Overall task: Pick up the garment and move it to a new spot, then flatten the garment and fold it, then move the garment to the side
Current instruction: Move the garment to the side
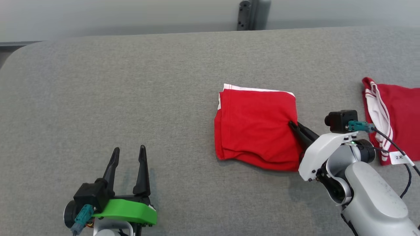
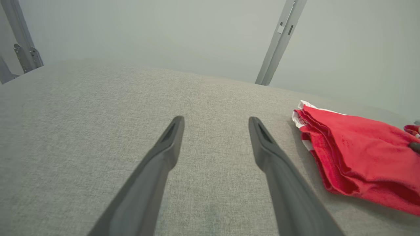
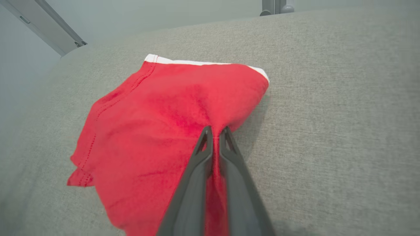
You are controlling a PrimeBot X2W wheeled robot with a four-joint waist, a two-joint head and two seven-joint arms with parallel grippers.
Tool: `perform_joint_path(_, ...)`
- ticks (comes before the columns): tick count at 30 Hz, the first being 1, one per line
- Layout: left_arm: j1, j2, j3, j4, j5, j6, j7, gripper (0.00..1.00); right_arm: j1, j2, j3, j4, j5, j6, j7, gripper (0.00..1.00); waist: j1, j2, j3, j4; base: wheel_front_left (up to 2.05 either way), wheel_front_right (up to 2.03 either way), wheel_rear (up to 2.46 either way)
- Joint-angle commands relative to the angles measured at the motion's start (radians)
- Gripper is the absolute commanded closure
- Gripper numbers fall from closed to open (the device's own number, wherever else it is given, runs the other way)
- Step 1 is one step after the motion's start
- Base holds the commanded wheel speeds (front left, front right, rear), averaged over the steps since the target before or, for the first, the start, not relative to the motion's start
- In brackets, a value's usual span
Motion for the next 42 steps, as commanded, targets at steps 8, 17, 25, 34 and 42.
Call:
perform_joint_path(8,-0.046,0.008,0.000,-0.009,0.047,-0.024,-0.003,0.00,0.006,-0.062,0.020,-0.108,-0.020,0.000,0.033,1.00,0.0000,-0.0001,0.056,-0.283,0.00,0.00,0.00)
perform_joint_path(17,-0.089,0.034,-0.020,-0.016,0.070,-0.032,0.009,0.00,0.009,-0.062,0.021,-0.144,-0.022,0.000,0.027,1.00,0.0000,-0.0001,0.100,-0.397,0.00,0.00,0.00)
perform_joint_path(25,-0.102,0.043,-0.032,-0.019,0.068,-0.032,0.019,0.00,-0.060,-0.091,0.040,-0.104,-0.045,0.000,0.017,1.00,0.0000,-0.0001,0.109,-0.372,0.00,0.00,0.00)
perform_joint_path(34,-0.099,0.039,-0.036,-0.022,0.052,-0.025,0.012,0.00,-0.170,-0.215,0.047,-0.086,-0.065,0.000,0.068,1.00,0.0000,-0.0001,0.107,-0.294,0.00,0.00,0.00)
perform_joint_path(42,-0.101,0.043,-0.043,-0.028,0.051,-0.022,0.006,0.00,-0.239,-0.352,0.043,-0.059,-0.055,0.000,0.143,1.00,0.0000,-0.0001,0.118,-0.244,0.00,0.00,0.00)
